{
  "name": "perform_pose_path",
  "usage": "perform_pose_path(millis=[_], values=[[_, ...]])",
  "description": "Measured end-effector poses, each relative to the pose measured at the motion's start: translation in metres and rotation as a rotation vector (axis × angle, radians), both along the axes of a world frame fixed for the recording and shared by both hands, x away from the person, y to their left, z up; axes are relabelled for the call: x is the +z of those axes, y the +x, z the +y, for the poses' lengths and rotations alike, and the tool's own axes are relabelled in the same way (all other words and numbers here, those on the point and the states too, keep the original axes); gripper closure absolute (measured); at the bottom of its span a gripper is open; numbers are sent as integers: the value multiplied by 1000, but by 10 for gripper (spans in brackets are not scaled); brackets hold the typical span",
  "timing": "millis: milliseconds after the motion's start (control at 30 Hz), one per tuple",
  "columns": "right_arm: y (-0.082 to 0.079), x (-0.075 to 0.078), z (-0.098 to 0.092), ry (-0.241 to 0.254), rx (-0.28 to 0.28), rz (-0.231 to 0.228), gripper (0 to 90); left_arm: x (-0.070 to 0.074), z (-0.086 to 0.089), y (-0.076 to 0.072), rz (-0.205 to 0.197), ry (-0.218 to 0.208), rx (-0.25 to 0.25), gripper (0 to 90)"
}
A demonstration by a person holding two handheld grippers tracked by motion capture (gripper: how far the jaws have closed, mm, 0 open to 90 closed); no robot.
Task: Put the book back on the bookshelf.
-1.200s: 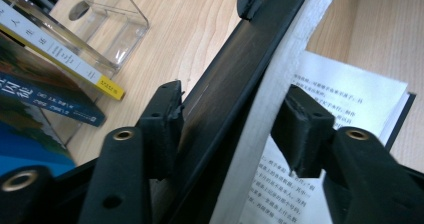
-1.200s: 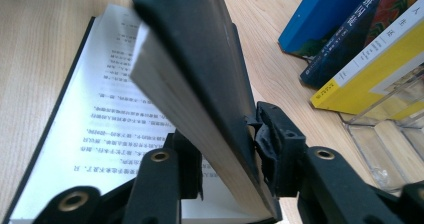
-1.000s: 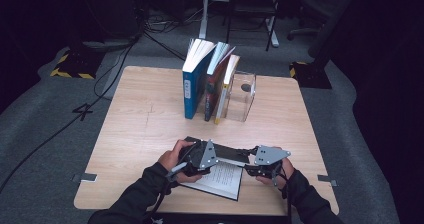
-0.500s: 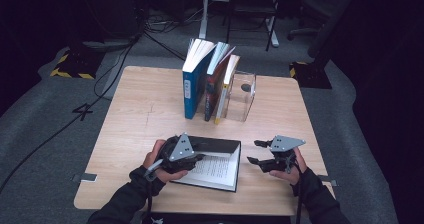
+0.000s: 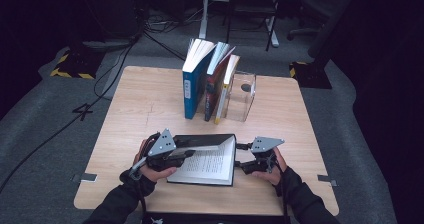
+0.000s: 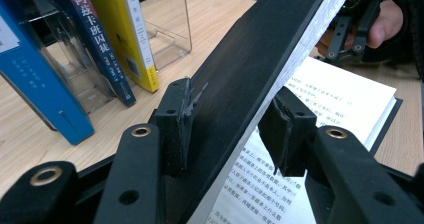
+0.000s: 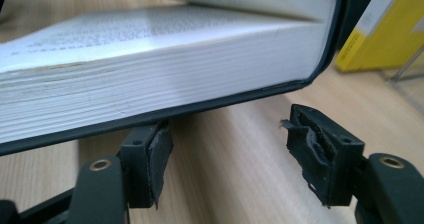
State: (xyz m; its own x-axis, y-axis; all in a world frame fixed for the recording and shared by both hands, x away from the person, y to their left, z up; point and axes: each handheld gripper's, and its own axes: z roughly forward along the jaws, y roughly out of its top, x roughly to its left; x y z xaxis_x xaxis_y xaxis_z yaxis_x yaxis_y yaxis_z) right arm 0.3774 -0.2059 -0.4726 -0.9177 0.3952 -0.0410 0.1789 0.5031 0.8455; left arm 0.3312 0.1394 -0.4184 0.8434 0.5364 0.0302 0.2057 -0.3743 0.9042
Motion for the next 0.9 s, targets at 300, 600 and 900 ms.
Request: perform_pose_path(millis=[300, 600, 900], values=[[-12, 21, -6, 89, -30, -69, 351, -5, 2, 0, 9, -116, -25, 574], [-19, 42, -25, 101, -70, -102, 353, -9, -14, 5, 19, -189, -48, 579], [-21, 57, -12, 110, -103, -151, 365, -17, -5, -7, 17, -192, -21, 545]])
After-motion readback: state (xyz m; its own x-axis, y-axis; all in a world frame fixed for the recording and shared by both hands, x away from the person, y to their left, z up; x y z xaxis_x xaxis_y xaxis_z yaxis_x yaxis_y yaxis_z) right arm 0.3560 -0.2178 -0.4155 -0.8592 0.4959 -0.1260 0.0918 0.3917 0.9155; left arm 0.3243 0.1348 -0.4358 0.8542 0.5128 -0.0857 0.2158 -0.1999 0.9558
